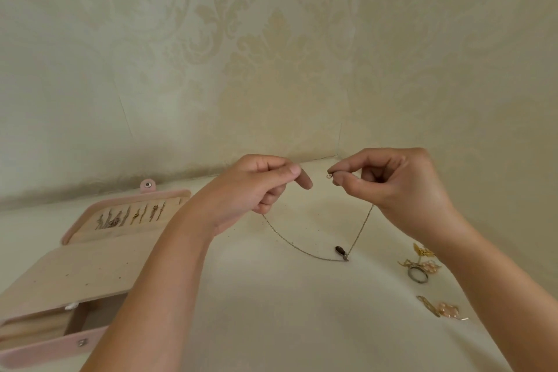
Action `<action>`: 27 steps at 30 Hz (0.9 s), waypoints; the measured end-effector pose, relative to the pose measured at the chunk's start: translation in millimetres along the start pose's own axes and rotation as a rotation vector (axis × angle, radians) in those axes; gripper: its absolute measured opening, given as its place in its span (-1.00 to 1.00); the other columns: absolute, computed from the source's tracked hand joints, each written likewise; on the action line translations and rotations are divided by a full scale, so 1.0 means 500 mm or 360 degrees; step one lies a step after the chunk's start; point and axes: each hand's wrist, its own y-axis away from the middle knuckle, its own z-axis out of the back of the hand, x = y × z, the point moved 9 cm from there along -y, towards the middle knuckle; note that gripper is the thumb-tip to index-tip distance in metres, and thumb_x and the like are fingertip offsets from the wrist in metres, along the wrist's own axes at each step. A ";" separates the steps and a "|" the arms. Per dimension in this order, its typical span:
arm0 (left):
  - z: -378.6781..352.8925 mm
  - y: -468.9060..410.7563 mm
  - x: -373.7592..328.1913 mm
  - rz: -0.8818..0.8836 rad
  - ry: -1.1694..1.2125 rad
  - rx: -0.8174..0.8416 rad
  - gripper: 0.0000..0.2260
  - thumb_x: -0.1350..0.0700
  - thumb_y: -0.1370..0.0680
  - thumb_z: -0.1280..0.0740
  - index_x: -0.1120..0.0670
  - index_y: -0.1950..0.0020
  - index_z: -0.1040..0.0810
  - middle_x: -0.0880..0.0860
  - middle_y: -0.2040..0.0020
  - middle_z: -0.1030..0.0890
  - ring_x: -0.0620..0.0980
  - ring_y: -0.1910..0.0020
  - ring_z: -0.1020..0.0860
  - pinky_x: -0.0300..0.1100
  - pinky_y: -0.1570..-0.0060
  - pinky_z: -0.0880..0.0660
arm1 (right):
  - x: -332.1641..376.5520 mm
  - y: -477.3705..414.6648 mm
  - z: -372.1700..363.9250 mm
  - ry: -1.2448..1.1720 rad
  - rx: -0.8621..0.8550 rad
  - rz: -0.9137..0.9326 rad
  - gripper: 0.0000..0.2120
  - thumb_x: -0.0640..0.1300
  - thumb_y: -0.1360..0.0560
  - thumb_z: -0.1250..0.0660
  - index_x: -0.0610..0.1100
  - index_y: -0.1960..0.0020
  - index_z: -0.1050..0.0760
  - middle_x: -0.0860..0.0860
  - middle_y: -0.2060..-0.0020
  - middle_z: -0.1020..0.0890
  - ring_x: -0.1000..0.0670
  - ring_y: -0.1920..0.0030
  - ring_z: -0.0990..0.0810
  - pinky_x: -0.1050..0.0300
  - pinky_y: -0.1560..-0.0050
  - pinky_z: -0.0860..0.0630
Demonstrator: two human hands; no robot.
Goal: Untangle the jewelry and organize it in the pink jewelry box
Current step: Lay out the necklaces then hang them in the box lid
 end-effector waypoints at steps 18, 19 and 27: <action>-0.048 0.034 -0.031 -0.0050 -0.0465 0.0430 -0.79 0.01 -0.47 -0.26 -0.04 0.18 -0.70 0.11 0.37 -0.29 -0.01 0.34 -0.21 -0.18 0.23 -0.25 | 0.025 0.012 -0.026 -0.0004 0.0377 0.0005 -0.97 -0.14 -0.35 -0.49 -0.02 0.24 -0.68 0.07 0.60 -0.25 0.05 0.51 -0.13 0.24 0.47 -0.12; -0.049 0.037 -0.033 -0.0053 -0.0525 0.0430 -0.80 -0.01 -0.46 -0.27 -0.07 0.15 -0.71 0.17 0.35 -0.32 0.07 0.31 -0.19 -0.11 0.21 -0.22 | 0.024 0.011 -0.025 0.0000 0.0385 0.0006 -0.96 -0.14 -0.34 -0.49 -0.02 0.25 -0.68 0.07 0.60 -0.25 0.04 0.50 -0.13 0.23 0.47 -0.12; -0.053 0.040 -0.042 -0.0079 -0.0512 0.0415 -0.83 -0.03 -0.45 -0.32 -0.15 0.09 -0.70 -0.19 0.32 -0.61 0.24 0.24 -0.15 0.00 0.21 -0.15 | 0.028 0.013 -0.019 -0.0005 0.0471 -0.0009 -0.96 -0.19 -0.34 -0.49 -0.07 0.26 -0.69 0.00 0.60 -0.24 0.09 0.55 -0.12 0.35 0.53 -0.12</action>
